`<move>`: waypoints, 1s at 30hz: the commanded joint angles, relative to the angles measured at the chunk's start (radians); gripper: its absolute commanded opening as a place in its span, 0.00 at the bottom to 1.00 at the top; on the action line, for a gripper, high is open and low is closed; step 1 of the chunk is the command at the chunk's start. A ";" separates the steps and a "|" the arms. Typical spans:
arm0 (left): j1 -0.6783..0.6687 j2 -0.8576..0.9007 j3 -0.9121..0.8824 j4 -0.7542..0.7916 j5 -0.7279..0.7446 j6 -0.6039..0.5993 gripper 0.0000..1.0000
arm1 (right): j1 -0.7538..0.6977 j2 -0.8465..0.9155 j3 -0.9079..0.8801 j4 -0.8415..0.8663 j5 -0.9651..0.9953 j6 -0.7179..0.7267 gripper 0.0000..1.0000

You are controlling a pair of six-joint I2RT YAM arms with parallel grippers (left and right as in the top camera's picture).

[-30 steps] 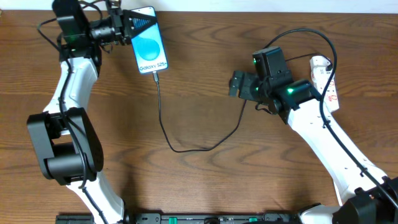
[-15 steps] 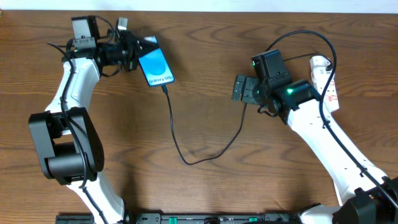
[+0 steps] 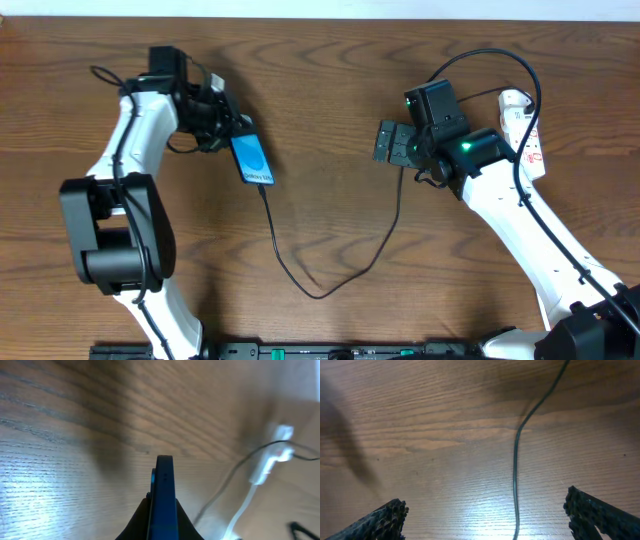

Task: Plug charger to phone and switch on socket
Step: 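Lower the phone with the left gripper toward the table center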

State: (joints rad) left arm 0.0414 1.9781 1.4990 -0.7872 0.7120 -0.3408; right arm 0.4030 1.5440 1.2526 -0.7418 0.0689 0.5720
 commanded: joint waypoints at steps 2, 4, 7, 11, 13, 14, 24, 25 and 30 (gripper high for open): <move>-0.060 -0.031 0.010 -0.008 -0.123 0.042 0.08 | 0.005 -0.012 0.001 -0.012 0.019 -0.013 0.99; -0.084 -0.031 0.010 -0.007 -0.135 0.042 0.08 | 0.005 -0.012 0.000 -0.015 0.019 -0.013 0.99; -0.117 -0.031 0.010 -0.005 -0.167 0.042 0.08 | 0.005 -0.012 -0.005 -0.014 0.019 -0.013 0.99; -0.153 -0.031 0.010 -0.008 -0.243 0.042 0.08 | 0.005 -0.012 -0.006 -0.019 0.019 -0.013 0.99; -0.166 -0.031 0.010 -0.009 -0.255 0.042 0.08 | 0.005 -0.012 -0.006 -0.019 0.019 -0.013 0.99; -0.172 -0.031 0.010 -0.008 -0.254 0.042 0.08 | 0.005 -0.012 -0.006 -0.019 0.019 -0.013 0.99; -0.184 -0.031 0.007 0.040 -0.318 0.041 0.08 | 0.005 -0.010 -0.006 -0.019 0.019 -0.013 0.99; -0.184 -0.031 0.004 0.049 -0.319 0.041 0.08 | 0.005 -0.010 -0.006 -0.018 0.019 -0.013 0.99; -0.184 -0.030 -0.033 0.113 -0.321 0.040 0.08 | 0.006 -0.010 -0.006 -0.018 0.019 -0.013 0.99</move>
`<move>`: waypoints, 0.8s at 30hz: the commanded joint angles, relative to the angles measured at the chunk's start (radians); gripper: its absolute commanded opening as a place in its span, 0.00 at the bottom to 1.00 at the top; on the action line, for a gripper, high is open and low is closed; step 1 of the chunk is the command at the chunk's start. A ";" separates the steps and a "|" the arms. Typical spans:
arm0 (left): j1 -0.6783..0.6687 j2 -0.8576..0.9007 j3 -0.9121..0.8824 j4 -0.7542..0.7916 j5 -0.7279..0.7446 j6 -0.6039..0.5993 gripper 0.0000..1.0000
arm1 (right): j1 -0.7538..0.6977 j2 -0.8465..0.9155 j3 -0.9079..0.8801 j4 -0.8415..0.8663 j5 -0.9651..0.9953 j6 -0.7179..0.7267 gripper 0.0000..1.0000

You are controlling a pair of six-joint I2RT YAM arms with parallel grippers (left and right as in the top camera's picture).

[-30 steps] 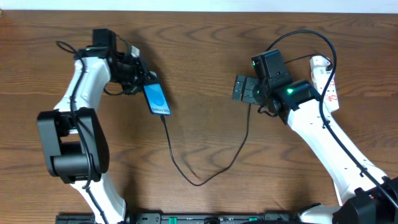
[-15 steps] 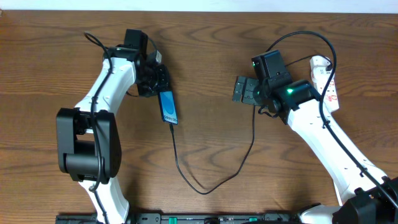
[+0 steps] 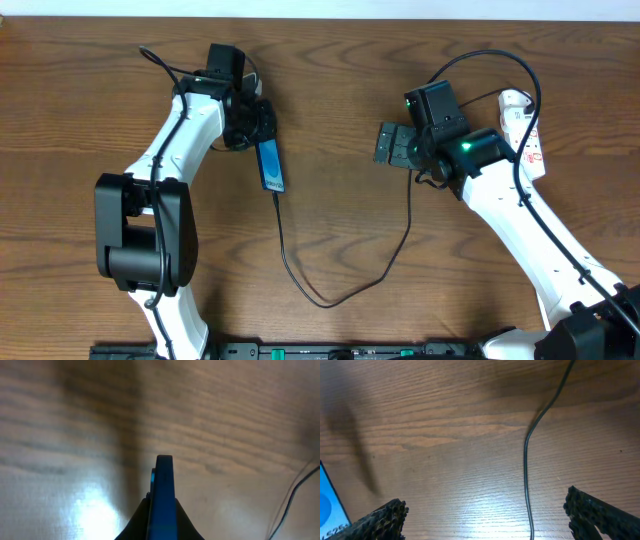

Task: Plug charger to phone and switch on socket
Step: 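Lower the phone with the left gripper toward the table center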

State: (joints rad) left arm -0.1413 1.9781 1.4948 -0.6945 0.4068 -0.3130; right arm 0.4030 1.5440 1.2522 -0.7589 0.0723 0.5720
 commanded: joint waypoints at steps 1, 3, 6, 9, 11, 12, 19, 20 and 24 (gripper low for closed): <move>-0.002 -0.029 -0.040 0.032 -0.016 0.008 0.08 | 0.006 -0.010 -0.006 -0.001 0.016 -0.013 0.99; -0.002 -0.029 -0.064 0.055 -0.015 -0.007 0.08 | 0.006 -0.010 -0.006 -0.001 0.016 -0.013 0.99; -0.002 -0.029 -0.101 0.084 -0.015 -0.022 0.08 | 0.011 -0.010 -0.006 -0.001 0.016 -0.013 0.99; -0.002 -0.029 -0.121 0.098 -0.015 -0.040 0.08 | 0.011 -0.010 -0.006 -0.001 0.016 -0.013 0.99; -0.002 -0.029 -0.127 0.105 -0.015 -0.040 0.08 | 0.011 -0.010 -0.006 -0.001 0.016 -0.013 0.99; -0.002 -0.029 -0.130 0.110 -0.015 -0.040 0.08 | 0.011 -0.010 -0.006 -0.001 0.016 -0.013 0.99; -0.002 -0.027 -0.148 0.117 -0.016 -0.040 0.08 | 0.011 -0.010 -0.006 -0.002 0.016 -0.013 0.99; -0.002 -0.026 -0.151 0.118 -0.017 -0.040 0.08 | 0.011 -0.010 -0.006 -0.001 0.016 -0.013 0.99; -0.002 -0.006 -0.157 0.117 -0.027 -0.042 0.08 | 0.011 -0.010 -0.008 -0.002 0.016 -0.013 0.99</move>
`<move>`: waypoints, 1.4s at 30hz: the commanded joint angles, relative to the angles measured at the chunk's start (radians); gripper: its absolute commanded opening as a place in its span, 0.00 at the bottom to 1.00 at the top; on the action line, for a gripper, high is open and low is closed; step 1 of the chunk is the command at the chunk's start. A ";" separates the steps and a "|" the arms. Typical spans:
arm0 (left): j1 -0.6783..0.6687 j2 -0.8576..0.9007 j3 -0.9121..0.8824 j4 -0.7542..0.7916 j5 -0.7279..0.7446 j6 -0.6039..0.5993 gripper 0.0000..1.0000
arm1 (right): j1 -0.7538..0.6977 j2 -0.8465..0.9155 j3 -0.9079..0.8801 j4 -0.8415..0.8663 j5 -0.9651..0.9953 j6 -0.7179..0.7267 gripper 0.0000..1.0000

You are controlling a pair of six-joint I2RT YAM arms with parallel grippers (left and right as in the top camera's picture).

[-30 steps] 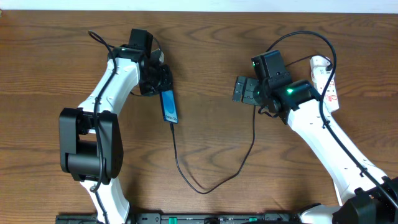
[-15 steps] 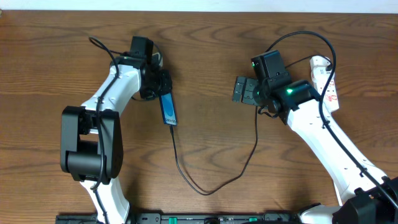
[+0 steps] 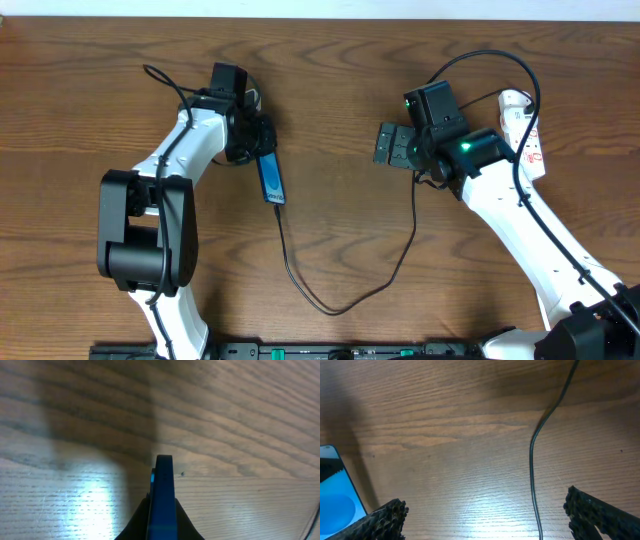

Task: Plug charger to phone and switch on socket
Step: 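Lower the phone with the left gripper toward the table center, then lay the phone flat on the table with the left gripper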

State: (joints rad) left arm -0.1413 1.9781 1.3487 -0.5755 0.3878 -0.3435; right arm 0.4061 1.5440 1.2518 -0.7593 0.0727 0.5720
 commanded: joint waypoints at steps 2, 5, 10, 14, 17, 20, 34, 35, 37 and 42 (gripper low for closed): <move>-0.002 0.010 -0.011 0.001 -0.008 -0.031 0.08 | 0.008 -0.010 -0.010 -0.001 0.015 -0.029 0.99; -0.002 0.030 -0.011 0.010 -0.007 -0.040 0.08 | 0.008 -0.010 -0.016 0.000 0.015 -0.032 0.99; -0.002 0.041 -0.011 0.014 -0.007 -0.070 0.08 | 0.008 -0.010 -0.026 0.000 0.015 -0.031 0.99; -0.002 0.042 -0.011 0.020 -0.008 -0.069 0.08 | 0.008 -0.010 -0.035 0.007 0.016 -0.031 0.99; -0.002 0.042 -0.011 0.021 -0.008 -0.069 0.08 | 0.008 -0.010 -0.038 0.008 0.016 -0.031 0.99; -0.002 0.042 -0.011 0.021 -0.008 -0.069 0.08 | 0.008 -0.010 -0.038 0.008 0.015 -0.031 0.99; -0.002 0.042 -0.013 0.021 -0.036 -0.070 0.08 | 0.008 -0.010 -0.038 0.007 0.015 -0.031 0.99; -0.002 0.042 -0.017 0.022 -0.043 -0.070 0.08 | 0.008 -0.010 -0.038 0.008 0.015 -0.031 0.99; -0.002 0.042 -0.021 0.024 -0.045 -0.070 0.08 | 0.008 -0.010 -0.038 0.008 0.015 -0.031 0.99; -0.002 0.042 -0.023 0.024 -0.045 -0.070 0.08 | 0.008 -0.010 -0.038 0.011 0.015 -0.031 0.99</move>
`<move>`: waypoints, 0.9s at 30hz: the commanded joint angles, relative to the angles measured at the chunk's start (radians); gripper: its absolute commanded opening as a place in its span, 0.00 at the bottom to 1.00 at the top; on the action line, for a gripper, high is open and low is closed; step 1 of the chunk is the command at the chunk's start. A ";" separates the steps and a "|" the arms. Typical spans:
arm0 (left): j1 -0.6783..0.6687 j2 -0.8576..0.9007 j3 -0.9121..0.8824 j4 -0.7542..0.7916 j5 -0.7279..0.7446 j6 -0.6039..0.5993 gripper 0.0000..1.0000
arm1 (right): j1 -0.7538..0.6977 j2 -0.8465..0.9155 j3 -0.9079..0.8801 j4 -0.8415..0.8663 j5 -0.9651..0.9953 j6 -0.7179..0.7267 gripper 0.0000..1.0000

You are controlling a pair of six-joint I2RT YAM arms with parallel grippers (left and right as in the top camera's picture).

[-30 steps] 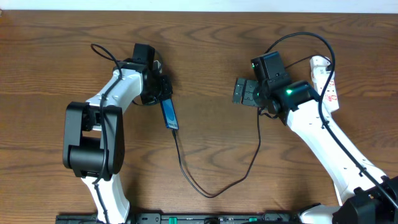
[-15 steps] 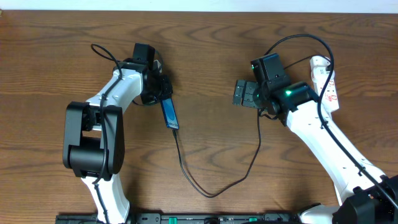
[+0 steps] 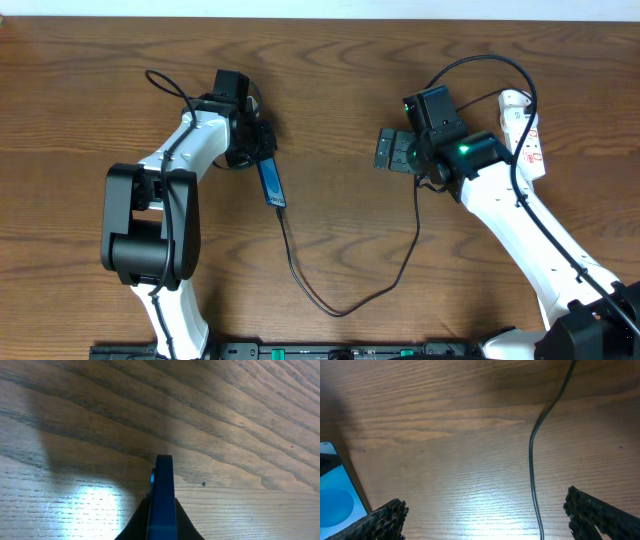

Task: Plug charger to phone and switch on socket
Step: 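Lay the phone flat on the table with the left gripper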

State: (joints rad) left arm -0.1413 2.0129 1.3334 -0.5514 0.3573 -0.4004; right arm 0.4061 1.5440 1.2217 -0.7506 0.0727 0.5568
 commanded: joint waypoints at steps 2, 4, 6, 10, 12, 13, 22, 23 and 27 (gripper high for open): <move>-0.002 0.007 -0.008 0.000 -0.015 -0.013 0.08 | 0.008 -0.010 -0.008 0.003 0.015 -0.016 0.99; -0.002 0.007 -0.008 0.000 -0.016 -0.013 0.07 | 0.008 -0.010 -0.008 0.002 0.015 -0.016 0.99; -0.002 0.007 -0.008 0.000 -0.023 -0.013 0.08 | 0.008 -0.010 -0.008 0.002 0.015 -0.016 0.99; -0.002 0.007 -0.008 0.002 -0.037 -0.013 0.08 | 0.008 -0.010 -0.008 0.003 0.015 -0.016 0.99; -0.002 0.007 -0.008 0.002 -0.037 -0.013 0.08 | 0.008 -0.010 -0.008 0.004 0.015 -0.016 0.99; -0.002 0.007 -0.008 0.001 -0.037 -0.013 0.08 | 0.008 -0.010 -0.008 0.004 0.015 -0.016 0.99; -0.002 0.007 -0.014 0.005 -0.073 -0.013 0.08 | 0.008 -0.010 -0.008 0.006 0.015 -0.016 0.99; -0.002 0.007 -0.020 0.010 -0.075 -0.013 0.08 | 0.008 -0.010 -0.008 0.006 0.015 -0.016 0.99; -0.002 0.007 -0.044 0.038 -0.074 -0.016 0.08 | 0.008 -0.010 -0.008 0.010 0.015 -0.016 0.99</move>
State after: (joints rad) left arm -0.1413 2.0125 1.3155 -0.5282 0.3126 -0.4152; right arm 0.4061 1.5440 1.2217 -0.7437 0.0723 0.5545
